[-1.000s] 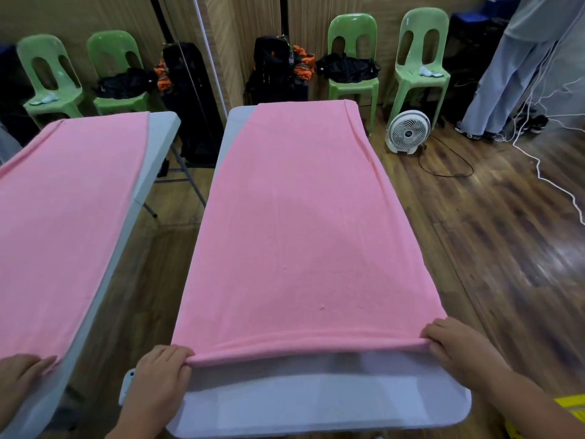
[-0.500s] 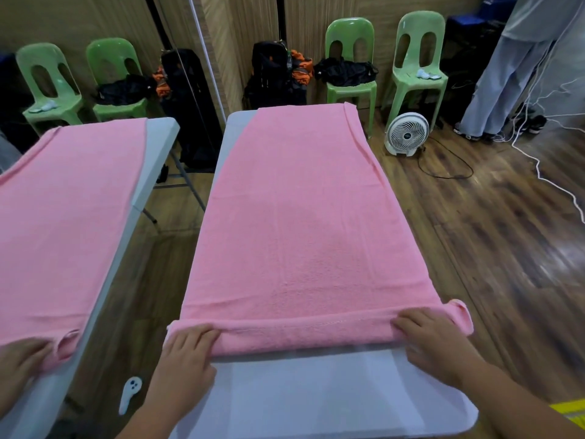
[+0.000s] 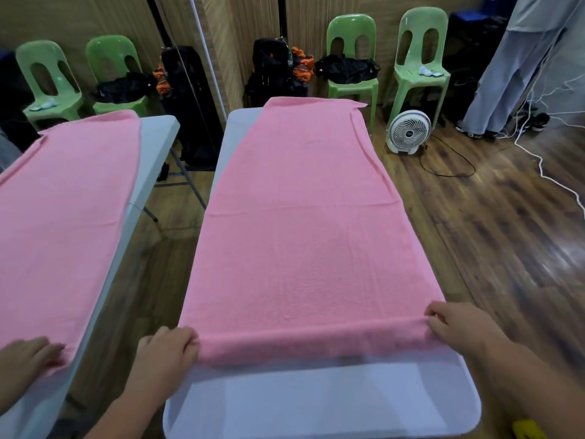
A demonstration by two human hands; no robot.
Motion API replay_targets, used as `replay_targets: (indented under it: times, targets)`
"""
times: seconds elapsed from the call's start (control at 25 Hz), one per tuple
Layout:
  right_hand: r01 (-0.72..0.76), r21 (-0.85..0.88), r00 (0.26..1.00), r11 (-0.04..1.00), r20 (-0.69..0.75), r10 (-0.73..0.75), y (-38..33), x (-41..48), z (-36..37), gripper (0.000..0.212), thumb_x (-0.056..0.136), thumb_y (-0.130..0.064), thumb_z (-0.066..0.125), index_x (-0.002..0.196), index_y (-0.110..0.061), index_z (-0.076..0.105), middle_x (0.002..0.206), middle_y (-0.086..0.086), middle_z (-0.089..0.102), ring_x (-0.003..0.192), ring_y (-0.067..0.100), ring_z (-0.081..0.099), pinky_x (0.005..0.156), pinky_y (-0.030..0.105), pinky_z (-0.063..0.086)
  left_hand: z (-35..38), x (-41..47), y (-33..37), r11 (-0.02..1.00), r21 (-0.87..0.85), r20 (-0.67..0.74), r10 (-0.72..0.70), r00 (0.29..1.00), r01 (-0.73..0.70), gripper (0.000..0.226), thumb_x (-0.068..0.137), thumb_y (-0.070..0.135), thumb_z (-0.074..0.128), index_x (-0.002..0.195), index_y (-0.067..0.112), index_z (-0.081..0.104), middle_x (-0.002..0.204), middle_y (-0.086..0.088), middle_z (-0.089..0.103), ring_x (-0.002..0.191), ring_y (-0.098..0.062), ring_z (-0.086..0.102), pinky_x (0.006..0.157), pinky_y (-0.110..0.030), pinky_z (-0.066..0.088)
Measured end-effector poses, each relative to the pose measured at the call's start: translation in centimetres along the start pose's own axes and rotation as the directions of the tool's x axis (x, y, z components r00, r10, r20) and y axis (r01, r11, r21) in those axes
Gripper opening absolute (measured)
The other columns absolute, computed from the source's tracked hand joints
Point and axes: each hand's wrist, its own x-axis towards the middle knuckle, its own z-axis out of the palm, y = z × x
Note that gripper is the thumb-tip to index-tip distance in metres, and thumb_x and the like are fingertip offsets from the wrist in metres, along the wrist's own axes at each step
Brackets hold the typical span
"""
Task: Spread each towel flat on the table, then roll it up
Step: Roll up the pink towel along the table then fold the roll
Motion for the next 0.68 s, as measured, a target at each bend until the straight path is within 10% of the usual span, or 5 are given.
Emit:
replay_targets:
  times: [0.24,0.44,0.68]
  targets:
    - [0.435,-0.195,0.859,0.879,-0.202,-0.47,-2.8,-1.7,2.5,0.029,0.068,-0.027,0.064,0.096,-0.022,0.069,0.1,-0.003,0.066,0.092,0.02,0.059,0.087,0.035,0.043,2.6,-0.6,1.1,0.977,0.107,-0.06,0.194,0.979,-0.187,0.035,0.077,0.033,0.054,0.11,0.029,0.064,0.113,0.008,0.062,0.104,-0.021,0.059,0.099,-0.046,0.044]
    - [0.237,-0.059,0.941,0.97,-0.232,-0.244,-0.4,-2.1,4.2,0.037,0.071,-0.034,0.051,0.103,-0.028,0.07,0.1,-0.011,0.067,0.096,0.018,0.059,0.1,0.042,0.036,2.8,-0.6,0.8,0.994,0.031,-0.058,0.11,0.992,-0.108,0.037,0.076,0.033,0.043,0.102,0.028,0.07,0.103,0.01,0.068,0.094,-0.02,0.062,0.092,-0.043,0.047]
    - [0.247,-0.018,0.969,0.969,0.034,-0.246,-0.6,-2.0,1.0,0.023,0.08,-0.043,0.039,0.088,-0.037,0.06,0.077,-0.015,0.063,0.078,0.007,0.051,0.073,0.029,0.044,1.8,-2.0,0.8,0.988,0.027,-0.083,0.154,0.985,-0.152,0.017,0.078,0.035,0.041,0.08,0.041,0.056,0.069,0.017,0.056,0.073,-0.011,0.057,0.083,-0.045,0.048]
